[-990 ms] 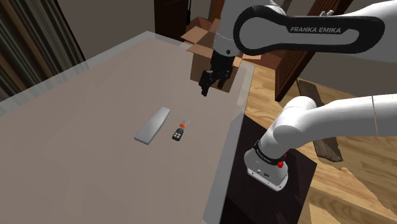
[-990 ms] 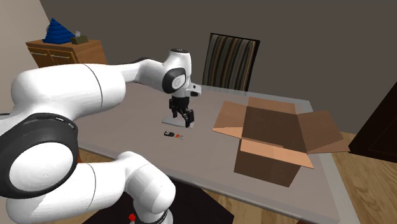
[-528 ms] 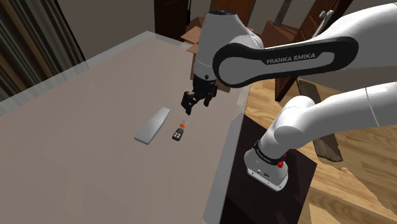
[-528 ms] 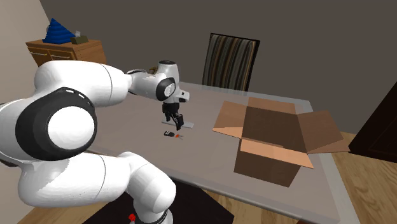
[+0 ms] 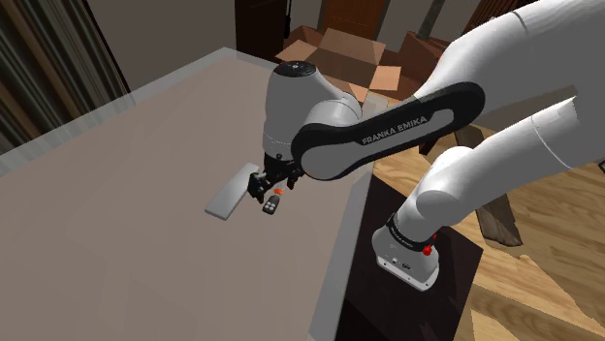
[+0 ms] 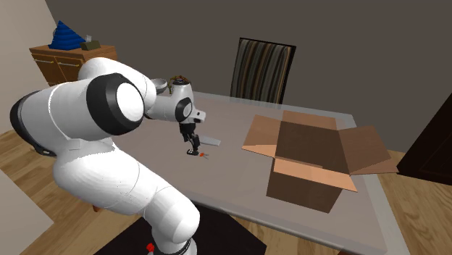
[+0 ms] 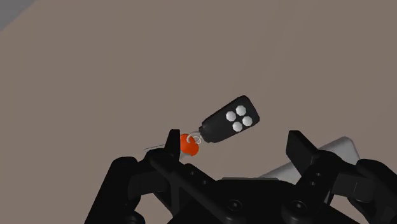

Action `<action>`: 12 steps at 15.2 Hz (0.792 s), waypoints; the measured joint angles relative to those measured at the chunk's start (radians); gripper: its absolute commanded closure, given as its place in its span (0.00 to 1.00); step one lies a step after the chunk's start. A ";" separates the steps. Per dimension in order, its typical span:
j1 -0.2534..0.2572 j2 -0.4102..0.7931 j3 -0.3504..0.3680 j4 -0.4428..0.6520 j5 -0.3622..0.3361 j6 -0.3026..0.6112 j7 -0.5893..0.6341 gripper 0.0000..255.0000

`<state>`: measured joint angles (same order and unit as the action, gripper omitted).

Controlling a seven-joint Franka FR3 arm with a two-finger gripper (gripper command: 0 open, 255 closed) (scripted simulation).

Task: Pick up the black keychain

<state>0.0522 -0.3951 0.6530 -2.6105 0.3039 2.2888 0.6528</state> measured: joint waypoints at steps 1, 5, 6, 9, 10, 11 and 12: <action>-0.004 0.019 0.013 -0.002 -0.005 0.021 0.012 0.00; -0.017 0.069 0.039 -0.025 -0.018 0.092 0.031 0.00; -0.019 0.083 0.047 -0.031 -0.022 0.111 0.038 0.00; -0.027 0.106 0.057 -0.038 -0.031 0.140 0.045 1.00; -0.028 0.108 0.058 -0.039 -0.033 0.143 0.046 1.00; -0.028 0.109 0.058 -0.039 -0.033 0.144 0.046 1.00; -0.028 0.110 0.058 -0.039 -0.033 0.145 0.046 1.00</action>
<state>0.0237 -0.2856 0.7113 -2.6497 0.2707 2.4340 0.6993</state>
